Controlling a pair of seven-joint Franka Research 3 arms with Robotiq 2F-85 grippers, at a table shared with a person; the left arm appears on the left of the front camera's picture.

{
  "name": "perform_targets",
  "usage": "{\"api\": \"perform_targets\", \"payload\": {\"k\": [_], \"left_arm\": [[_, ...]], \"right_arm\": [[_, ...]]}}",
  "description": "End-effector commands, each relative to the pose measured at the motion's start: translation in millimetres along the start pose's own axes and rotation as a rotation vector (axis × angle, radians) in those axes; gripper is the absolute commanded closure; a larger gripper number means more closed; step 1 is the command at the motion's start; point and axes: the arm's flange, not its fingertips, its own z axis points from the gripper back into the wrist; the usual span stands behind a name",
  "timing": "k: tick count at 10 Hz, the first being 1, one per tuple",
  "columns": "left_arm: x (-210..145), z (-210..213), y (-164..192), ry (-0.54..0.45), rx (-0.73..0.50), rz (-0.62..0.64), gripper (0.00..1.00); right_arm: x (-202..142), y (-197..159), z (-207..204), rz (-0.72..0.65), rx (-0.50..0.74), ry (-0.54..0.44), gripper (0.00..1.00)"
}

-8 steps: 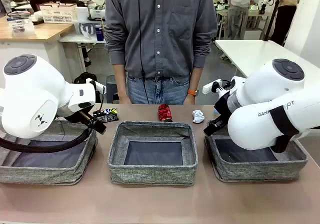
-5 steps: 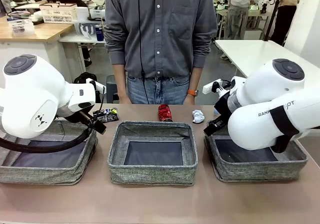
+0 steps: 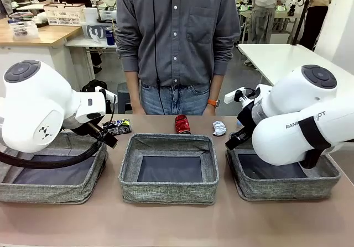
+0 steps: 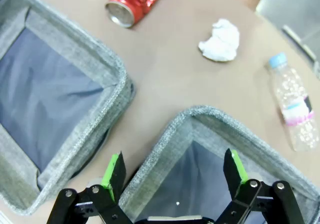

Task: Sort the waste into the appropriate baskets.
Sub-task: Pick up the waste item pointed out by the person.

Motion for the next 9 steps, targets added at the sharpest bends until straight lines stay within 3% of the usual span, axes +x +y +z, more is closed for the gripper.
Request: {"api": "perform_targets", "payload": {"k": [1, 5, 7, 9], "left_arm": [[0, 0, 0, 0.000, 0.000, -0.001, 0.00], [0, 0, 0, 0.000, 0.000, 0.000, 0.00], [25, 87, -29, -0.037, -0.046, -0.051, 0.00], [32, 194, -66, -0.008, 0.080, -0.133, 0.00]], "right_arm": [[0, 0, 0, 0.002, 0.000, 0.000, 0.00], [3, 0, 12, 0.022, 0.042, -0.009, 0.00], [17, 4, 97, 0.014, -0.017, 0.023, 0.00], [7, 19, 203, 0.004, -0.070, 0.003, 0.00]]}}
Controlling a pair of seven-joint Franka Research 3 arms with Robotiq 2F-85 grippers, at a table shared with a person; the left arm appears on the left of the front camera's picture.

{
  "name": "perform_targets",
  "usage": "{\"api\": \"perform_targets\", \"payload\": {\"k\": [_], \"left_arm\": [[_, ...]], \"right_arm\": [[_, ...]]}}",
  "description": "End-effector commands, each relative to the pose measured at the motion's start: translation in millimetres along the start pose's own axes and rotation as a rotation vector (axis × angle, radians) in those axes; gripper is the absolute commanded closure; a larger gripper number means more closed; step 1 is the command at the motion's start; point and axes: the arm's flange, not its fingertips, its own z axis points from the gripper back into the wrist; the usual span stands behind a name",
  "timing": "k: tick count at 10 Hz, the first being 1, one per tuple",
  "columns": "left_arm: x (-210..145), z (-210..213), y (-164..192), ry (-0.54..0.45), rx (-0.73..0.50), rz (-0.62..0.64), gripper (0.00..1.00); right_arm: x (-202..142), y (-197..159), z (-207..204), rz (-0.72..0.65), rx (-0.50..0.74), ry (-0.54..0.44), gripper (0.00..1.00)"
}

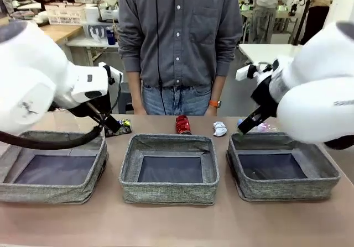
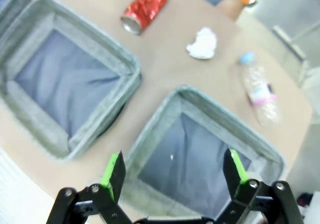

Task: Sort the waste into the appropriate baskets.
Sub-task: Pick up the waste item pointed out by the person.

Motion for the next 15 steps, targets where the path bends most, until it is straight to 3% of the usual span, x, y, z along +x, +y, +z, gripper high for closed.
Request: {"api": "perform_targets", "payload": {"k": [1, 2, 3, 4, 5, 6, 7, 8, 9, 10, 11, 12, 13, 15], "left_arm": [[-6, 102, -31, -0.008, 0.135, -0.057, 0.00], [-18, 114, -44, -0.046, 0.145, -0.065, 0.00], [1, 60, -21, -0.005, 0.065, -0.040, 0.00], [1, 60, -21, -0.005, 0.065, -0.040, 0.00], [1, 60, -21, -0.005, 0.065, -0.040, 0.00], [-7, 103, -36, -0.016, 0.107, -0.056, 0.00], [-8, 100, -27, 0.024, -0.063, -0.061, 0.00], [-14, 101, -5, 0.086, -0.273, 0.025, 0.00], [-27, 103, 19, 0.066, -0.477, 0.091, 0.00], [-38, 103, 39, -0.007, -0.768, 0.093, 0.00], [-49, 98, 57, -0.028, -0.860, 0.168, 0.00], [-60, 95, 69, -0.110, -1.003, 0.169, 0.00], [-72, 88, 78, -0.244, -1.127, 0.191, 0.00], [-96, 71, 89, -0.442, -1.214, 0.287, 0.00]], "right_arm": [[-29, 25, 105, -0.001, -0.065, -0.063, 0.00], [-50, 35, 126, -0.008, -0.109, -0.139, 0.00], [-6, 7, 59, 0.000, -0.026, -0.030, 0.00], [-6, 7, 59, 0.000, -0.026, -0.030, 0.00], [-27, 21, 127, -0.001, -0.068, -0.097, 0.00], [-28, 24, 106, -0.024, 0.001, -0.040, 0.00], [-30, 17, 101, -0.118, 0.128, -0.011, 0.00], [-31, 7, 105, -0.291, 0.318, 0.040, 0.00], [-32, -10, 108, -0.501, 0.480, 0.082, 0.00], [-34, -25, 109, -0.626, 0.657, 0.088, 0.00], [-38, -38, 105, -0.671, 0.857, 0.014, 0.00], [-41, -48, 96, -0.712, 1.007, -0.040, 0.00], [-44, -58, 82, -0.740, 1.100, -0.116, 0.00], [-55, -71, 63, -0.810, 1.234, -0.250, 0.00]]}}
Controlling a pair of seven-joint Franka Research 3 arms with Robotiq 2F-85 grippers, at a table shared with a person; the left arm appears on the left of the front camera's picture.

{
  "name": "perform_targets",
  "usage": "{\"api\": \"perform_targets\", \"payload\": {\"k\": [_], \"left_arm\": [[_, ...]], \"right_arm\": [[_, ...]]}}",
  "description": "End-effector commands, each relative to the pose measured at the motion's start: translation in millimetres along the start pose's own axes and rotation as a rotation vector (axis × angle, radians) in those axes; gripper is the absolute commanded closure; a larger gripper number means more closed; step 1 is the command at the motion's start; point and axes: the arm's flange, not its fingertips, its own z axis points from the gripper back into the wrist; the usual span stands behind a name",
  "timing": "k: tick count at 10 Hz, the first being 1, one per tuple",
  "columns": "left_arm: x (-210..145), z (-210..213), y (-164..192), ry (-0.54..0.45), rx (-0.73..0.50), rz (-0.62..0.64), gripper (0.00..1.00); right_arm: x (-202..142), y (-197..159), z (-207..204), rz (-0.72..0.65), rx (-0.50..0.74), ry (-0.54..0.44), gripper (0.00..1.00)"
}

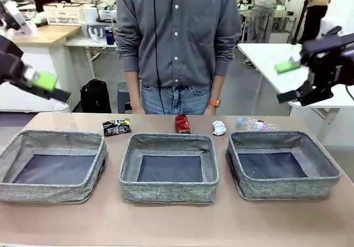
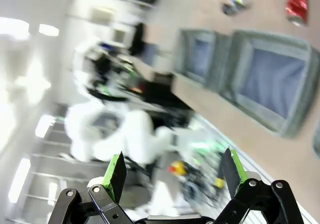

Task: Sort the waste into the appropriate baskets.
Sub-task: Pick up the waste item pointed out by the person.

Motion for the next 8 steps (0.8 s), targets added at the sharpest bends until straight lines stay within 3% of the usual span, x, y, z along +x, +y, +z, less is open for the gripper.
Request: {"api": "perform_targets", "payload": {"k": [1, 2, 3, 4, 8], "left_arm": [[-30, -8, 20, -0.192, -0.120, 0.002, 0.00], [-27, -6, 29, -0.280, -0.068, 0.026, 0.00], [-16, -21, 40, -0.188, -0.030, 0.087, 0.00], [-1, 20, 23, -0.219, -0.098, 0.024, 0.00], [-1, 20, 23, -0.219, -0.098, 0.024, 0.00]], "right_arm": [[-5, -32, -3, -0.054, 0.164, -0.110, 0.00], [-4, -39, -4, -0.091, 0.088, -0.130, 0.00], [-1, -46, -22, -0.059, -0.078, -0.120, 0.00], [19, -25, 12, -0.092, 0.137, -0.113, 0.00], [19, -25, 12, -0.092, 0.137, -0.113, 0.00]]}}
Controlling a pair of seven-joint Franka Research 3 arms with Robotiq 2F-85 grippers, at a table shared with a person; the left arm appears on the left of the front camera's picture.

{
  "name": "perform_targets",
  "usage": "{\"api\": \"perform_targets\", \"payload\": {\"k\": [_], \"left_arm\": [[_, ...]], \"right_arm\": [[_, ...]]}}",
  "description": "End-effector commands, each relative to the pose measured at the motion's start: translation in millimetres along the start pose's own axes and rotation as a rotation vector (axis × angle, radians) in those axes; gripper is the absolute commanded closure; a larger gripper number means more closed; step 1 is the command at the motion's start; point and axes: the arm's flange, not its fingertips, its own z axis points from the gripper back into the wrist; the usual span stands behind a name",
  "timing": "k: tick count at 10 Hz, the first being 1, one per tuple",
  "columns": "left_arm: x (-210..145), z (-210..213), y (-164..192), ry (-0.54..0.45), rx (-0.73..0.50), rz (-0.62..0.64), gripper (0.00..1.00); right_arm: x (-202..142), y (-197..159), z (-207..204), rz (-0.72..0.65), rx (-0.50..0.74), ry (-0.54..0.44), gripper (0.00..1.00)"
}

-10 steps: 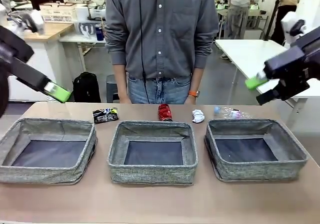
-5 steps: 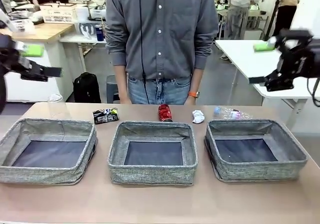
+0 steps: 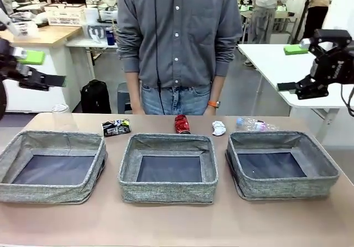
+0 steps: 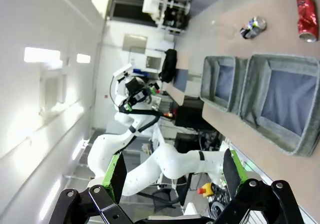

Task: Sort the waste into the appropriate baskets.
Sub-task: Pick up the waste item pointed out by the person.

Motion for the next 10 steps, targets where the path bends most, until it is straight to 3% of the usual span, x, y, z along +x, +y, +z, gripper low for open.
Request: {"api": "perform_targets", "payload": {"k": [1, 10], "left_arm": [[2.0, -0.7, -0.7, -0.020, -0.016, -0.019, 0.00], [2.0, -0.7, -0.7, -0.020, -0.016, -0.019, 0.00]], "right_arm": [[2.3, 1.7, -2.7, 0.005, 0.020, -0.010, 0.00], [2.3, 1.7, -2.7, 0.005, 0.020, -0.010, 0.00]]}}
